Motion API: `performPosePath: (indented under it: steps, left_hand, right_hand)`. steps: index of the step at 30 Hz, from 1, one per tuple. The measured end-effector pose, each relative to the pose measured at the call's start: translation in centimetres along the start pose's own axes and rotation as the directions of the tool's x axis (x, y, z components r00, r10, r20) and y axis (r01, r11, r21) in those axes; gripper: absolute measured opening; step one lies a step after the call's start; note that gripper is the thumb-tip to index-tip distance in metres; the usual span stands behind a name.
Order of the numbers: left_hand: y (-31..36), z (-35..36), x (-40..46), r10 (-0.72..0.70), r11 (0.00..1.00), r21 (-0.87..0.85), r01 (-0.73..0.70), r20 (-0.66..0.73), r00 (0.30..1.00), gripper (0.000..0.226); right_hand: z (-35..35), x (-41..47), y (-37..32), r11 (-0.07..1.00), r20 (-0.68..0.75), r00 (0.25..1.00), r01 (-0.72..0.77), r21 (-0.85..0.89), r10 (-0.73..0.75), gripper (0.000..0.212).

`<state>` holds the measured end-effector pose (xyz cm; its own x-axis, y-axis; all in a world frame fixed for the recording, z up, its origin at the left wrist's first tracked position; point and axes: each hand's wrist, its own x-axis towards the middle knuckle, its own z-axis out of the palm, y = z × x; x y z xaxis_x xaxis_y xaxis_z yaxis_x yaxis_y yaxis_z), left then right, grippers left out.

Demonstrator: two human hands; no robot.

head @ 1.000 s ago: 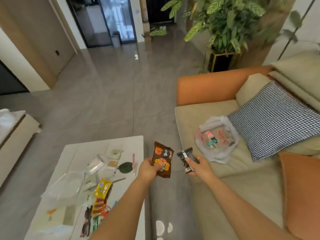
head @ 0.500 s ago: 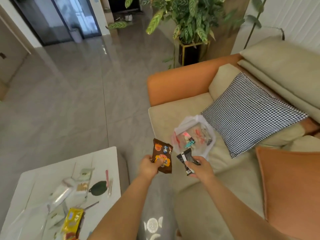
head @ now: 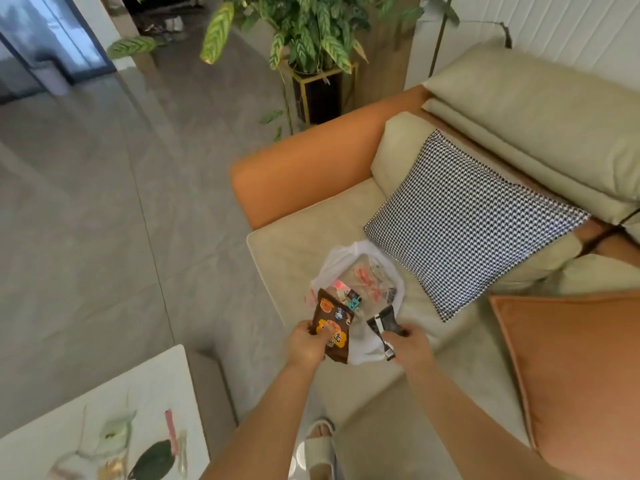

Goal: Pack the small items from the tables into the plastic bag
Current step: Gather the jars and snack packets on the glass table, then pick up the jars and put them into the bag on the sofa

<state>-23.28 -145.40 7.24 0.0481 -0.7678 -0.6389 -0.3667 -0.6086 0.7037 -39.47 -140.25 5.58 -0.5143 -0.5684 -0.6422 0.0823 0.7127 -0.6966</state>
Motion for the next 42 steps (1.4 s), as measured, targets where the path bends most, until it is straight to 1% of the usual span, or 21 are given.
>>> performPosePath:
  steps: [2, 4, 7, 9, 12, 15, 17, 18, 21, 23, 24, 26, 28, 30, 34, 36, 38, 40, 42]
  left_hand:
    - [0.8, 1.0, 2.3, -0.007, 0.999, 0.048, 0.005, 0.037, 0.999, 0.035]
    - [1.7, 2.0, 4.7, -0.018, 0.994, 0.104, 0.011, 0.065, 0.998, 0.035]
    - [2.8, 3.1, 8.2, -0.031, 0.986, 0.165, 0.013, 0.109, 0.994, 0.038]
    - [3.4, 3.9, 10.6, -0.018, 0.977, 0.211, -0.011, 0.134, 0.991, 0.039]
    - [4.3, 5.2, 13.7, -0.016, 0.958, 0.285, -0.029, 0.152, 0.988, 0.029]
    - [5.1, 6.2, 16.3, -0.011, 0.936, 0.350, -0.039, 0.139, 0.990, 0.016]
    - [5.5, 6.5, 17.2, 0.006, 0.919, 0.389, -0.062, 0.142, 0.990, 0.021]
    - [5.5, 6.6, 17.6, 0.014, 0.906, 0.417, -0.074, 0.143, 0.990, 0.024]
    - [5.5, 6.6, 18.0, 0.023, 0.868, 0.488, -0.096, 0.153, 0.988, 0.036]
    - [5.3, 6.8, 17.7, 0.020, 0.855, 0.509, -0.102, 0.164, 0.986, 0.041]
    - [5.2, 6.8, 17.5, 0.019, 0.852, 0.513, -0.105, 0.169, 0.985, 0.039]
    - [5.1, 6.8, 16.6, -0.001, 0.874, 0.478, -0.084, 0.174, 0.985, 0.033]
    - [4.9, 6.6, 15.5, -0.013, 0.903, 0.425, -0.059, 0.164, 0.986, 0.036]
    - [4.6, 6.3, 14.0, 0.009, 0.898, 0.430, -0.089, 0.183, 0.983, 0.036]
    - [3.6, 4.9, 9.7, 0.004, 0.887, 0.452, -0.095, 0.199, 0.980, 0.028]
    - [2.8, 3.9, 7.2, 0.022, 0.864, 0.493, -0.106, 0.172, 0.985, 0.029]
    - [1.7, 2.9, 4.6, 0.039, 0.823, 0.558, -0.111, 0.139, 0.989, 0.032]
    - [0.5, 2.0, 1.9, 0.062, 0.760, 0.640, -0.118, 0.110, 0.992, 0.034]
    - [-0.6, 0.9, -1.0, 0.085, 0.724, 0.679, -0.121, 0.086, 0.993, 0.037]
  right_hand:
    - [0.2, 1.7, -0.7, 1.000, -0.051, 0.999, -0.006, -0.013, 0.005, 0.018]
    - [0.6, 3.4, -1.5, 0.998, -0.077, 0.997, -0.006, -0.062, 0.001, 0.015]
    - [1.6, 6.3, -2.3, 0.994, -0.079, 0.997, -0.026, -0.111, 0.017, 0.019]
    - [2.4, 8.2, -2.8, 0.987, -0.079, 0.996, -0.054, -0.150, 0.043, 0.022]
    - [3.6, 10.8, -3.3, 0.985, -0.086, 0.994, -0.084, -0.152, 0.072, 0.026]
    - [4.3, 13.0, -3.9, 0.989, -0.077, 0.992, -0.104, -0.102, 0.096, 0.036]
    - [4.5, 14.1, -4.2, 0.993, -0.048, 0.994, -0.102, -0.065, 0.099, 0.043]
    - [4.6, 14.5, -4.3, 0.992, -0.032, 0.995, -0.097, -0.075, 0.095, 0.044]
    - [4.6, 14.8, -4.6, 0.989, -0.016, 0.996, -0.084, -0.125, 0.083, 0.039]
    - [4.5, 14.5, -4.6, 0.986, -0.021, 0.997, -0.079, -0.144, 0.077, 0.035]
    - [4.5, 14.3, -4.6, 0.982, -0.019, 0.998, -0.067, -0.178, 0.064, 0.032]
    - [4.2, 13.6, -4.4, 0.965, 0.003, 1.000, -0.025, -0.259, 0.027, 0.029]
    - [3.7, 12.6, -4.3, 0.950, 0.032, 0.999, 0.018, -0.311, -0.009, 0.026]
    - [3.1, 11.5, -4.2, 0.937, 0.058, 0.998, 0.054, -0.345, -0.036, 0.025]
    - [1.6, 8.2, -3.4, 0.879, 0.153, 0.985, 0.142, -0.456, -0.080, 0.038]
    - [0.8, 6.3, -2.8, 0.824, 0.199, 0.974, 0.197, -0.531, -0.105, 0.040]
    - [0.2, 4.2, -2.1, 0.750, 0.240, 0.962, 0.256, -0.610, -0.133, 0.038]
    - [-0.4, 2.0, -1.3, 0.700, 0.290, 0.945, 0.308, -0.645, -0.149, 0.037]
    - [-0.6, 0.0, -0.5, 0.645, 0.345, 0.924, 0.366, -0.671, -0.165, 0.039]
